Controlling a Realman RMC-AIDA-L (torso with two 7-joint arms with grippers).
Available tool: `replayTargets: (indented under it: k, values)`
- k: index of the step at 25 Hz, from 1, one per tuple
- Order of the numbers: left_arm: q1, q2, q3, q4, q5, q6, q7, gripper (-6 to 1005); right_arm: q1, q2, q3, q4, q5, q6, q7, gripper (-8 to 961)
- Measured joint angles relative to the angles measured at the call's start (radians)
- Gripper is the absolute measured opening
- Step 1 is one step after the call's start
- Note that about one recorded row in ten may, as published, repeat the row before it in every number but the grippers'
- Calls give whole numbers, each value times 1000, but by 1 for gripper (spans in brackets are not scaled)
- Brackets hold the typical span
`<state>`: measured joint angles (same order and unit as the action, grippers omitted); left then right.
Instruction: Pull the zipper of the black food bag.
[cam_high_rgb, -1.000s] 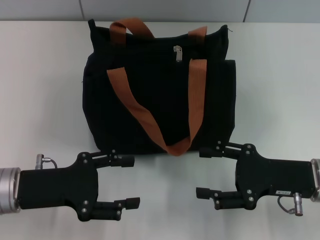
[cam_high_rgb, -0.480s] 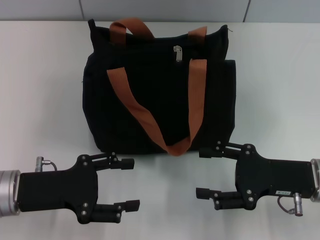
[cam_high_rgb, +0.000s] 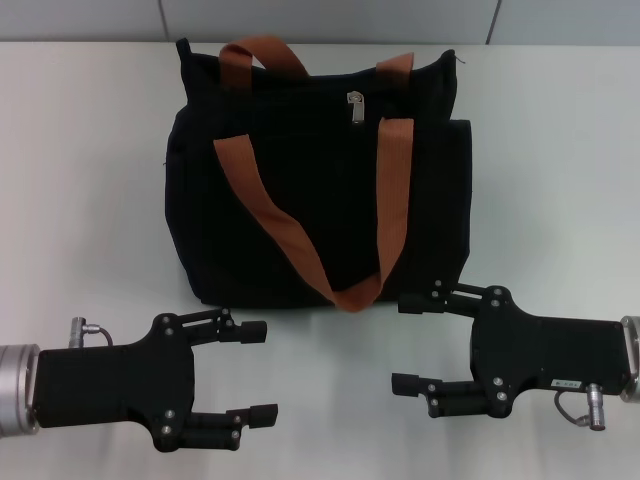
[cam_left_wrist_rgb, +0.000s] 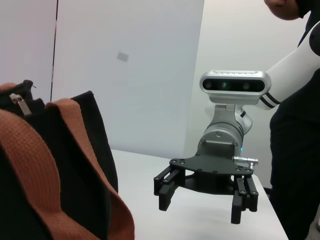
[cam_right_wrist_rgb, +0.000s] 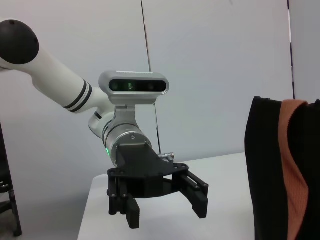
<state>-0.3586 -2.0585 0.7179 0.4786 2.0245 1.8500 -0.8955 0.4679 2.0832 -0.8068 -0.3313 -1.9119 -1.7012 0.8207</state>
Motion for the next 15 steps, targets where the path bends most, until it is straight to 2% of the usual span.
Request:
replayTargets:
  k: [15]
  values:
    - [4, 0, 0, 0, 3, -28, 1, 801, 4, 0, 8, 5, 4, 1, 0, 813]
